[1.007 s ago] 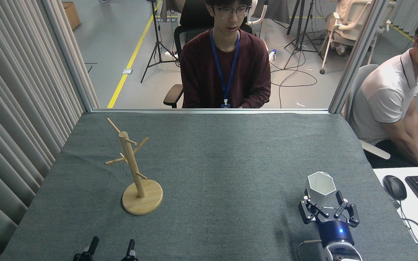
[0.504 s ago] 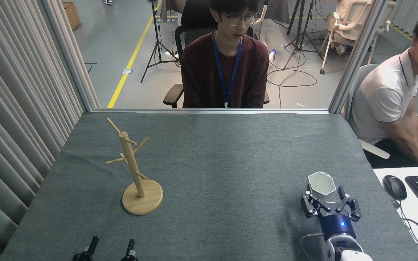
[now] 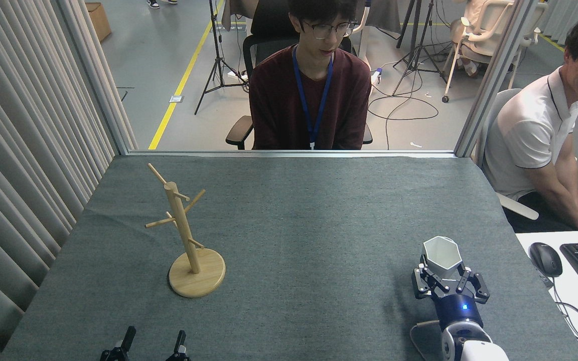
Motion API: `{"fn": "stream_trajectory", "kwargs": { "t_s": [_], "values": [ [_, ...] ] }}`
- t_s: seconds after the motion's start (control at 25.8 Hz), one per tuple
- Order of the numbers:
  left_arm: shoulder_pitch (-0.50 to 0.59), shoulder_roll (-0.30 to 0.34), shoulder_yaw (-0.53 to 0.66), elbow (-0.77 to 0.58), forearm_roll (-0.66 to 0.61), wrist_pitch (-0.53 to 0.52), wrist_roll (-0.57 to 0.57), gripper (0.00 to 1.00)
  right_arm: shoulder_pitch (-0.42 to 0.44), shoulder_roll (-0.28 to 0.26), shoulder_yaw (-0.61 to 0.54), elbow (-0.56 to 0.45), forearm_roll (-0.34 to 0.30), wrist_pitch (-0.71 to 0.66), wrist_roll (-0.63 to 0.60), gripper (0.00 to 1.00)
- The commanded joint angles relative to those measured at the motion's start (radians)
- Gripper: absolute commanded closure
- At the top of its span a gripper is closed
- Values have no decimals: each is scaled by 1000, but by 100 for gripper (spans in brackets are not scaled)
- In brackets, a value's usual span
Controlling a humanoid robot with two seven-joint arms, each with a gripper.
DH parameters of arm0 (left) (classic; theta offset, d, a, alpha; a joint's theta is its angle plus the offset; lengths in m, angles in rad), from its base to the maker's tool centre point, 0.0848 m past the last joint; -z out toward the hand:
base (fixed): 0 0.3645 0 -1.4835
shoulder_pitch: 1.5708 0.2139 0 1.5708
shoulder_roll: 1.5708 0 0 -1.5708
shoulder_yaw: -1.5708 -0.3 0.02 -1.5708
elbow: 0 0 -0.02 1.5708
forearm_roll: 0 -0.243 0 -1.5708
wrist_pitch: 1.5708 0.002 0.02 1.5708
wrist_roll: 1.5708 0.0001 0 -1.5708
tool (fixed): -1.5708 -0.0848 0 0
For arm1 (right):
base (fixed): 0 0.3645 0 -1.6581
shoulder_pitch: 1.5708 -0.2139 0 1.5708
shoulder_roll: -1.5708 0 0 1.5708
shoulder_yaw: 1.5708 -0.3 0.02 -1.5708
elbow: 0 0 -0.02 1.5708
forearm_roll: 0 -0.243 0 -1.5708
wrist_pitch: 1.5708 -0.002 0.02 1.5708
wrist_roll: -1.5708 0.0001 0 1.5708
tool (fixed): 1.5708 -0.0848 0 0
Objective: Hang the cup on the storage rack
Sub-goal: 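Lift the cup with the right gripper and carry it toward the left gripper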
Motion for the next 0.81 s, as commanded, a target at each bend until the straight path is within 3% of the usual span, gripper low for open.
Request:
{"fn": "stream_trajectory", "kwargs": {
  "t_s": [0.0, 0.15, 0.39, 0.5, 0.66, 0.77],
  "values": [
    [-19, 2, -2, 4, -2, -2, -1, 0, 11, 3, 4, -13, -3, -2, 1, 40],
    [-72, -1, -25, 30, -12, -9, -1, 0, 62, 6, 15, -104, 1, -16, -29, 41],
    [-120, -1, -180, 66, -89, -9, -11, 0, 171, 26, 164, -418, 1, -10, -31, 41],
    [-122, -18, -232, 69, -155, -3, -12, 0, 220, 61, 233, -551, 3, -10, -29, 41],
    [-128, -41, -269, 81, -166, -2, -12, 0, 352, 83, 299, -743, 4, -10, -36, 41],
    [-134, -45, -290, 90, -175, 0, -12, 0, 410, 141, 325, -809, 4, -14, -37, 41]
  ]
}}
